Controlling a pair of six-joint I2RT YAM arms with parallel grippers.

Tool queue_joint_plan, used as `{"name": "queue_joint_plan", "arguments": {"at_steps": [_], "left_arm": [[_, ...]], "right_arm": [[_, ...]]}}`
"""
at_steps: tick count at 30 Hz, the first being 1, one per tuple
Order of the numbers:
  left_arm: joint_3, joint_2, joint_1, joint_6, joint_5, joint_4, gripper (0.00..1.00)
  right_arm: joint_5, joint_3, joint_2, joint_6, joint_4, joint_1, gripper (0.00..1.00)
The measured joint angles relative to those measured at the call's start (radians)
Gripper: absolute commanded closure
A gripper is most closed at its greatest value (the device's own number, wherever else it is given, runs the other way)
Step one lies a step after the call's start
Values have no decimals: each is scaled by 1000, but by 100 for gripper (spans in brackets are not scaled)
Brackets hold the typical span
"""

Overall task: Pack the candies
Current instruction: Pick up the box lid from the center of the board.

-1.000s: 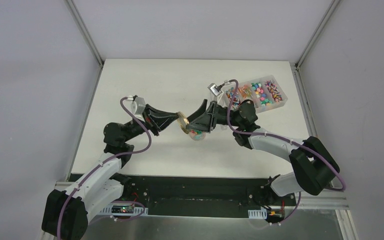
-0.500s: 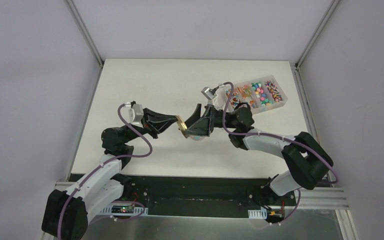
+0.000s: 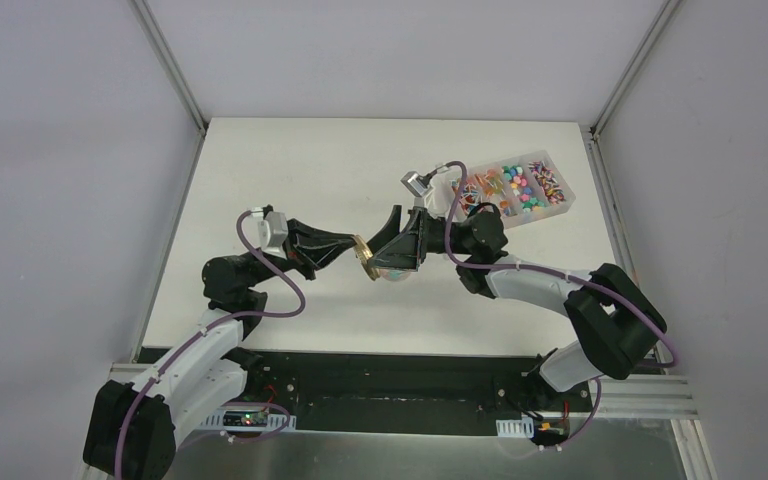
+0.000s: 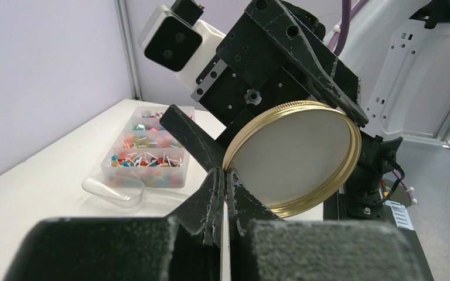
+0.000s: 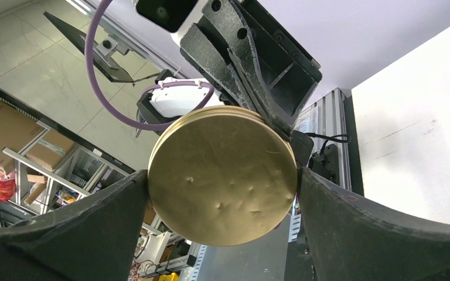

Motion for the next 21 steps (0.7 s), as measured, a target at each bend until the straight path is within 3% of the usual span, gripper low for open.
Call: {"name": "queue_joint_plan", "arguments": {"at_steps": [9, 13, 19, 21], "left_arm": [[0, 0, 0, 0, 14, 3, 100], [0, 2, 0, 0, 16, 14, 97], [-3, -18, 0, 1, -19, -9, 44], [-7, -43, 0, 13, -49, -40, 35]], "right_arm": [[-8, 9, -2, -4, -4, 0, 19], [-11, 9, -2, -3, 3, 0, 21], [-12, 9, -2, 0, 16, 0, 21], [-12, 9, -2, 0, 23, 0, 20]]}}
